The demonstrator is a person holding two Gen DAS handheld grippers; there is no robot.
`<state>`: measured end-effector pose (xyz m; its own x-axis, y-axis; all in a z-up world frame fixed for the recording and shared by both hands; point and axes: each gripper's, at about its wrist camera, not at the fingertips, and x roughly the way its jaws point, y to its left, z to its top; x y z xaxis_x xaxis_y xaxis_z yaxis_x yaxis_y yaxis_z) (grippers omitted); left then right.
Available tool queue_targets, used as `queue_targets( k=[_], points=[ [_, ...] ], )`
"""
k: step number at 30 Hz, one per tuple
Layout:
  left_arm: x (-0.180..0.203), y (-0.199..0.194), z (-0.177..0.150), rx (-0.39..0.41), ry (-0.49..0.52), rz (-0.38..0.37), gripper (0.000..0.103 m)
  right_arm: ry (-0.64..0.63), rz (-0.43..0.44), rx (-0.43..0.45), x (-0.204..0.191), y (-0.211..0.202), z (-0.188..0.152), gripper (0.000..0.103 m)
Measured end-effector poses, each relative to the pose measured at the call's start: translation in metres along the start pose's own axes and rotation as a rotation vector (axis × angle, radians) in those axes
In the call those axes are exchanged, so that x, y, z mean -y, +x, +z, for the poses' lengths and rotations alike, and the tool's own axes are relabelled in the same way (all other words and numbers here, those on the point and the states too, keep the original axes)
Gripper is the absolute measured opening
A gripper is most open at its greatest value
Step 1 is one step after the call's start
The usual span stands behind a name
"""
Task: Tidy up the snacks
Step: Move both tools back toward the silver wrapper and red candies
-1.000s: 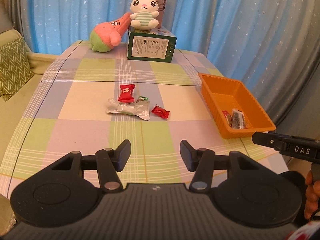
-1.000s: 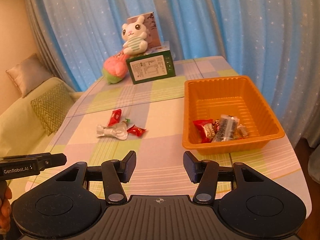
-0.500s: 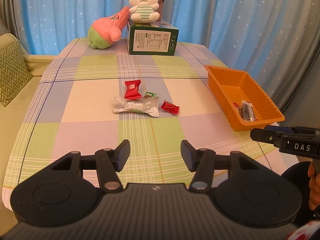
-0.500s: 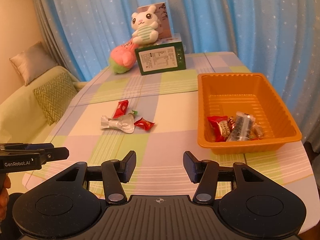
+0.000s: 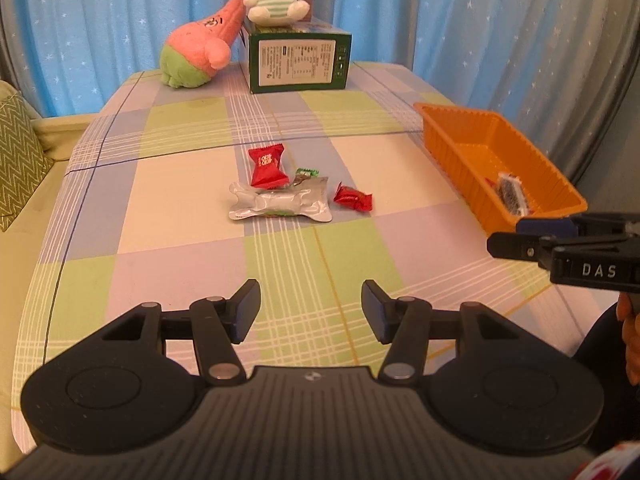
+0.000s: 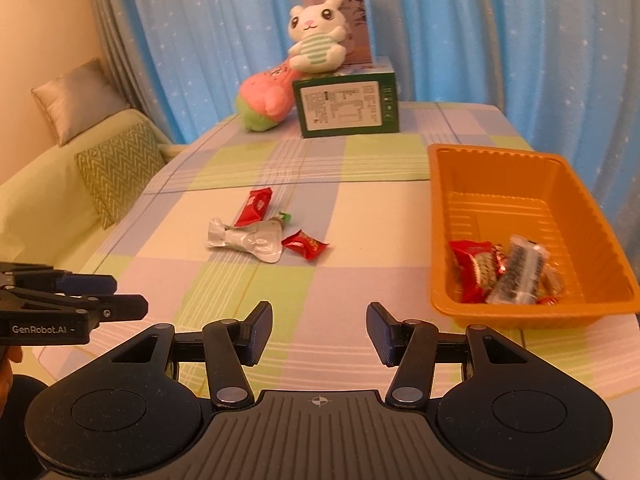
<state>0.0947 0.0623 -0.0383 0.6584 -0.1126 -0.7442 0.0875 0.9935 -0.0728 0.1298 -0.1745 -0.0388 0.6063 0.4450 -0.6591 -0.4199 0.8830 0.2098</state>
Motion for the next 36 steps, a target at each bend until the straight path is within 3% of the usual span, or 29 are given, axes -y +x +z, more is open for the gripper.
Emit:
queue_targets(
  k=[10, 24, 31, 36],
  points=[
    [-0.016, 0.036, 0.013, -0.057, 0.109, -0.019, 0.052, -0.156, 0.047, -0.02, -0.014, 0.042, 0.004, 0.053],
    [-0.018, 0.102, 0.061, -0.026, 0.567, -0.052, 0.052, -0.262, 0.092, -0.074, -0.014, 0.116, 0.027, 0.053],
    [-0.02, 0.142, 0.071, -0.079, 0.731, -0.107, 0.052, -0.333, 0.077, -0.097, -0.016, 0.141, 0.035, 0.053],
    [-0.025, 0.164, 0.078, -0.102, 0.785, -0.167, 0.051, -0.341, 0.074, -0.122, -0.011, 0.153, 0.039, 0.053]
  ],
)
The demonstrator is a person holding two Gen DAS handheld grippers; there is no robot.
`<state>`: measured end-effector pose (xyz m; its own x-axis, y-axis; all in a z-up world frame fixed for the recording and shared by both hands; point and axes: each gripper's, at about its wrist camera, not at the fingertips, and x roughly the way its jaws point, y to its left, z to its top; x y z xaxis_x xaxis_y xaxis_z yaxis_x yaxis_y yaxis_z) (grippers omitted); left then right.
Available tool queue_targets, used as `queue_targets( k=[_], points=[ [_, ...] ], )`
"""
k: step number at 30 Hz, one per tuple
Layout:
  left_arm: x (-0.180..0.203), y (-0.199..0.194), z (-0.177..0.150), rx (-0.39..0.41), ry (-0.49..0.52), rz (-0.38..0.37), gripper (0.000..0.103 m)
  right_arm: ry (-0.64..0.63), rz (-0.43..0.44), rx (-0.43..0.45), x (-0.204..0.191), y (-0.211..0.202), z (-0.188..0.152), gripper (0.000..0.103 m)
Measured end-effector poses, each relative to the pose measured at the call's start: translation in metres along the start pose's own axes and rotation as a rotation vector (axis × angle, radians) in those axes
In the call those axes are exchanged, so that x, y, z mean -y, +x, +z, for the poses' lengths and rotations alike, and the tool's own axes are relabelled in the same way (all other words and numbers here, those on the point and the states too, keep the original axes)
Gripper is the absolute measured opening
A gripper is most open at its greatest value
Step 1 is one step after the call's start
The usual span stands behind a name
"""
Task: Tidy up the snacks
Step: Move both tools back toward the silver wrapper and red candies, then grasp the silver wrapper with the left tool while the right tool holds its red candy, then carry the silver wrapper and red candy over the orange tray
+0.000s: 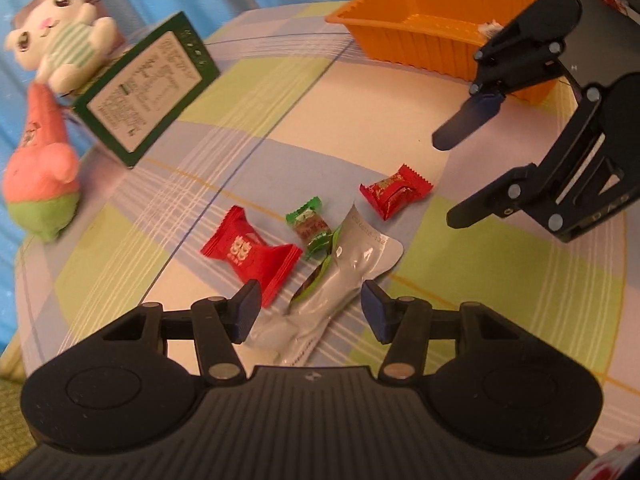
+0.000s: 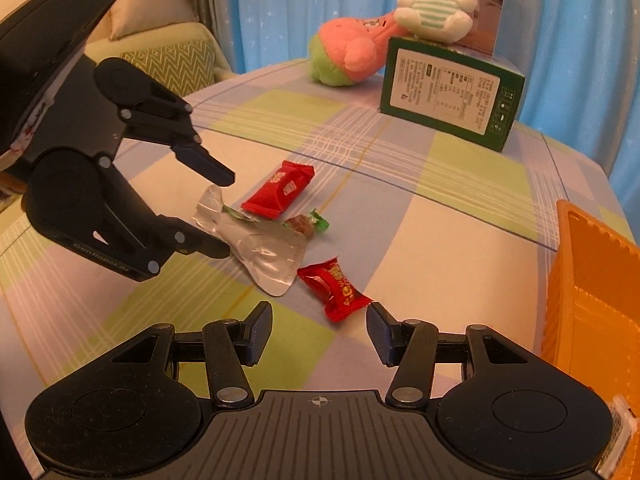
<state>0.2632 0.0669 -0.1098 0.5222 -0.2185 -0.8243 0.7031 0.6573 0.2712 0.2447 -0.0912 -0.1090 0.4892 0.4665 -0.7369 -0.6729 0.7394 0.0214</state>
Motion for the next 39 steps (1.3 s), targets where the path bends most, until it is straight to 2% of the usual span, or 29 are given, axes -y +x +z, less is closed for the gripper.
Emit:
queue_targets(
  k=[3, 6, 12, 16, 26, 34, 39],
  points=[
    [-0.003, 0.009, 0.0, -0.012, 0.02, -0.046, 0.048, -0.008, -0.007, -0.019, 0.002, 0.006, 0.001, 0.053],
    [-0.006, 0.014, -0.002, -0.029, 0.006, -0.066, 0.041, -0.015, -0.003, -0.03, 0.005, 0.011, 0.003, 0.053],
    [-0.005, 0.006, -0.014, -0.052, -0.18, -0.085, 0.027, -0.014, 0.007, -0.023, 0.011, 0.019, 0.009, 0.053],
    [-0.006, 0.002, -0.021, -0.047, -0.303, -0.108, 0.026, -0.026, 0.024, -0.032, 0.013, 0.024, 0.012, 0.052],
    [-0.013, 0.002, -0.023, -0.007, -0.433, -0.125, 0.027, -0.025, 0.057, -0.039, 0.019, 0.042, 0.016, 0.052],
    [-0.011, 0.002, -0.025, 0.02, -0.484, -0.104, 0.027, 0.0, 0.047, -0.051, 0.021, 0.038, 0.016, 0.026],
    [-0.011, 0.003, -0.025, 0.022, -0.549, -0.072, 0.028, 0.056, 0.037, -0.058, 0.023, 0.034, 0.016, 0.023]
  ],
)
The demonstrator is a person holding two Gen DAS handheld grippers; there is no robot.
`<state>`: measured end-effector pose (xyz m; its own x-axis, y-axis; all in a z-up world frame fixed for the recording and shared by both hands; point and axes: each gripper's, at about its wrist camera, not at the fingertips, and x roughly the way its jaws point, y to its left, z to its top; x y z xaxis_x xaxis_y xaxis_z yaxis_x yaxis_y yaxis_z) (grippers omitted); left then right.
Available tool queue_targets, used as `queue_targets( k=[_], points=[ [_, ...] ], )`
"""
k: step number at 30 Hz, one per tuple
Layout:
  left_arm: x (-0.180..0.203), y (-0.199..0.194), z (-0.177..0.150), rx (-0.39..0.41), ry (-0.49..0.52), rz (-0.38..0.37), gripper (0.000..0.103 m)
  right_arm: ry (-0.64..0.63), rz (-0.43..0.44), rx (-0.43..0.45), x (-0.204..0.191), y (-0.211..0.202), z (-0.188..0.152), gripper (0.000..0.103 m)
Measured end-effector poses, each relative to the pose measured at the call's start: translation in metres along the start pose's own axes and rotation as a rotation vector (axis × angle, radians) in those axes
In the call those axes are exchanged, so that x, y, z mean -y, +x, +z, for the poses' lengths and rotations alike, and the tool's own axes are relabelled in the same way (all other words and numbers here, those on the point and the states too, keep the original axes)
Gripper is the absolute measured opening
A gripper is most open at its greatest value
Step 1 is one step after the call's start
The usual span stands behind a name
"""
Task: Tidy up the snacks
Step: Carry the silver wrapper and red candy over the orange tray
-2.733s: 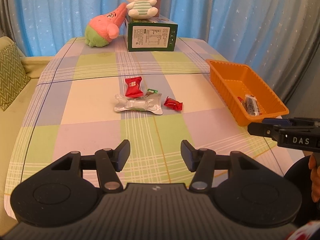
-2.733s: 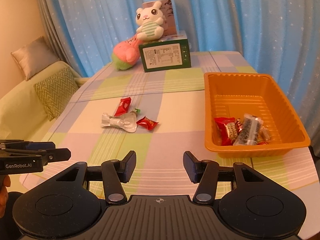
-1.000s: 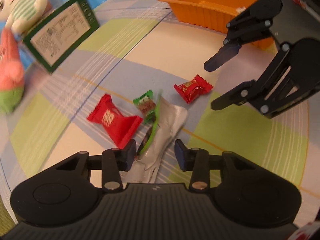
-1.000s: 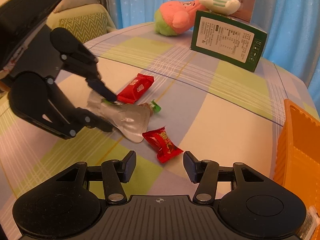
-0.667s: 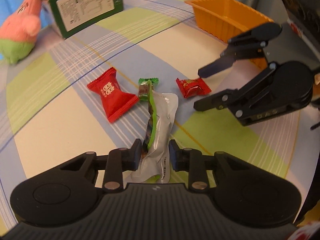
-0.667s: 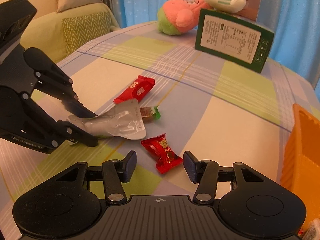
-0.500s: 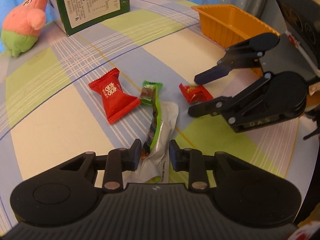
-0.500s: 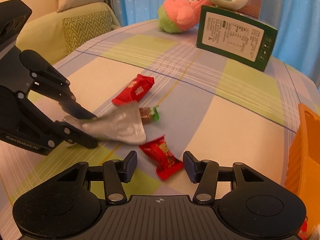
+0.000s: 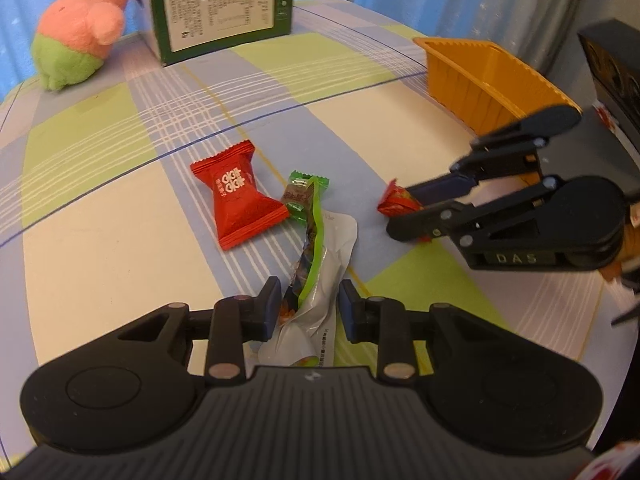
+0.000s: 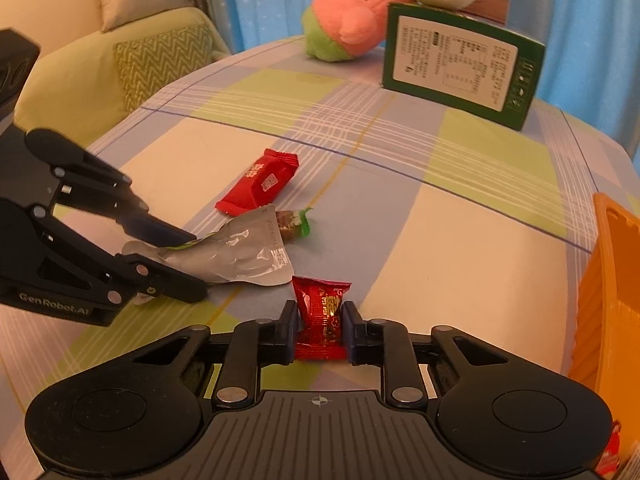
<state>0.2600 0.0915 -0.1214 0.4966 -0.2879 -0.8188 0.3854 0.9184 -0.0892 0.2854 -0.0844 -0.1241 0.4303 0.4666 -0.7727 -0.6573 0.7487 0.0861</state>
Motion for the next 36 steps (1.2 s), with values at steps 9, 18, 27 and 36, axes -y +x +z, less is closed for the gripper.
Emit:
queue_targets(
  k=[9, 18, 27, 36],
  points=[
    [0.011, -0.005, 0.0, -0.003, -0.143, 0.058, 0.024, 0.094, -0.014, 0.01, 0.004, -0.017, -0.006, 0.023],
    [0.035, -0.033, -0.009, 0.028, -0.244, 0.044, 0.024, 0.177, -0.036, 0.067, 0.0, -0.054, -0.021, 0.022],
    [0.072, -0.068, -0.022, 0.095, -0.312, 0.052, 0.024, 0.284, -0.087, 0.125, -0.007, -0.109, -0.057, 0.022],
    [0.119, -0.108, -0.036, 0.16, -0.369, 0.038, 0.024, 0.377, -0.116, 0.178, -0.017, -0.171, -0.084, 0.022]
  ],
)
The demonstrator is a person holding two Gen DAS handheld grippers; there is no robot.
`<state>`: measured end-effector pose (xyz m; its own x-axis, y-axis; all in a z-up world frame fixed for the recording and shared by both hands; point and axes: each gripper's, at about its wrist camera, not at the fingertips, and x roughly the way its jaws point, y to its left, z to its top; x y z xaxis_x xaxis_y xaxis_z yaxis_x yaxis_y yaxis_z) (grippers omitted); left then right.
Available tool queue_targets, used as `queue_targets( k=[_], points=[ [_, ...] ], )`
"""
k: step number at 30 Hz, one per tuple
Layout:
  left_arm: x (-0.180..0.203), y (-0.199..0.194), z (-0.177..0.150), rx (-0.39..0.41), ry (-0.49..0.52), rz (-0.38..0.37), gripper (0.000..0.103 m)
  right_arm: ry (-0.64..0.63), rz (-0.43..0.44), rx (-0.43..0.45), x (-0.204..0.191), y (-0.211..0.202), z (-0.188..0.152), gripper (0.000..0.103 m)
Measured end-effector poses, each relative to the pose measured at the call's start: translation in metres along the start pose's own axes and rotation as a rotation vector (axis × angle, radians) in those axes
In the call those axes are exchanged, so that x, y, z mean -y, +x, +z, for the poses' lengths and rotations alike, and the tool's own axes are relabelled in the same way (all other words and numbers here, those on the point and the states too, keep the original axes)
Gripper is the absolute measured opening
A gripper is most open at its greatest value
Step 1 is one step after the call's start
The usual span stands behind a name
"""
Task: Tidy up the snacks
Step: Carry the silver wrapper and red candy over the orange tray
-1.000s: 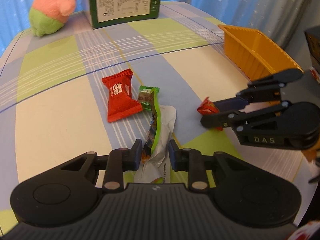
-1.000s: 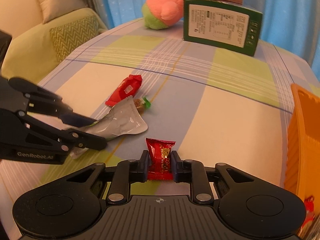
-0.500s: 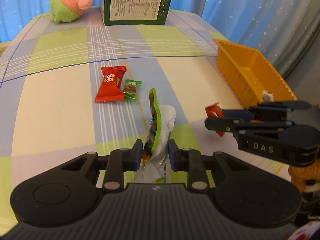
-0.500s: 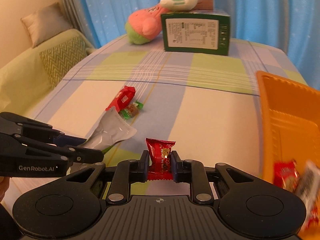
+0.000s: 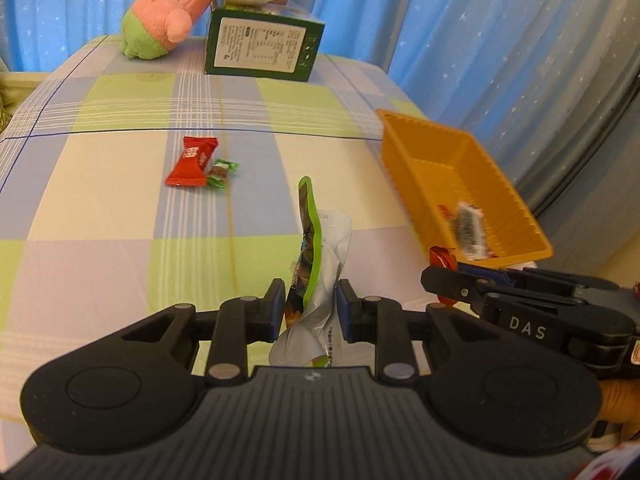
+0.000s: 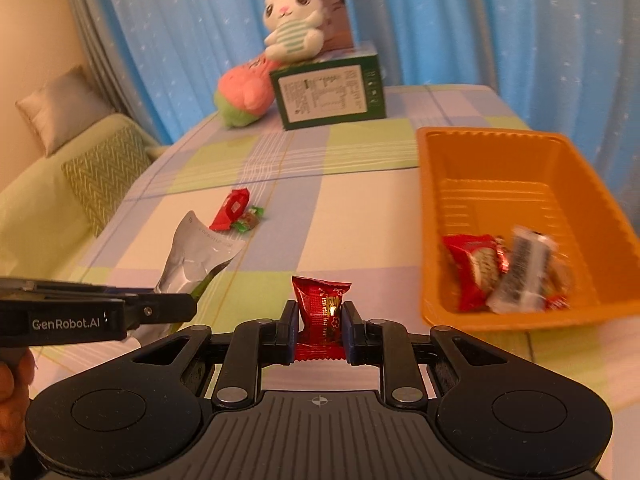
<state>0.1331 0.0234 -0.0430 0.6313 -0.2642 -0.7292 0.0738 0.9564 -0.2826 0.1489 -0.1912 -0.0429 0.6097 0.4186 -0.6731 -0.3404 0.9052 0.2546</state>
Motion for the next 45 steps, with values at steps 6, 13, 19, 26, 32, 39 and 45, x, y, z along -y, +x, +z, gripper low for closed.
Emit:
queue_targets(
  k=[6, 13, 19, 26, 32, 39, 45],
  points=[
    [0.026, -0.028, -0.013, 0.035, -0.014, -0.02, 0.024, 0.032, -0.031, 0.032, 0.005, -0.037, -0.006, 0.022],
    [0.047, -0.046, -0.021, 0.057, -0.023, -0.045, 0.024, 0.051, -0.074, 0.059, 0.014, -0.07, -0.011, 0.022],
    [0.069, -0.049, -0.023, 0.059, -0.003, -0.074, 0.024, 0.084, -0.104, 0.09, 0.029, -0.092, -0.013, 0.022],
    [0.093, -0.047, -0.019, 0.066, 0.02, -0.102, 0.024, 0.12, -0.14, 0.122, 0.047, -0.112, -0.014, 0.022],
    [0.107, -0.04, -0.015, 0.062, 0.028, -0.114, 0.024, 0.147, -0.176, 0.138, 0.064, -0.122, -0.015, 0.022],
    [0.119, -0.028, -0.007, 0.057, 0.034, -0.121, 0.024, 0.16, -0.205, 0.148, 0.083, -0.126, -0.013, 0.022],
    [0.128, -0.017, 0.001, 0.052, 0.045, -0.135, 0.024, 0.164, -0.221, 0.146, 0.094, -0.125, -0.01, 0.022]
  ],
)
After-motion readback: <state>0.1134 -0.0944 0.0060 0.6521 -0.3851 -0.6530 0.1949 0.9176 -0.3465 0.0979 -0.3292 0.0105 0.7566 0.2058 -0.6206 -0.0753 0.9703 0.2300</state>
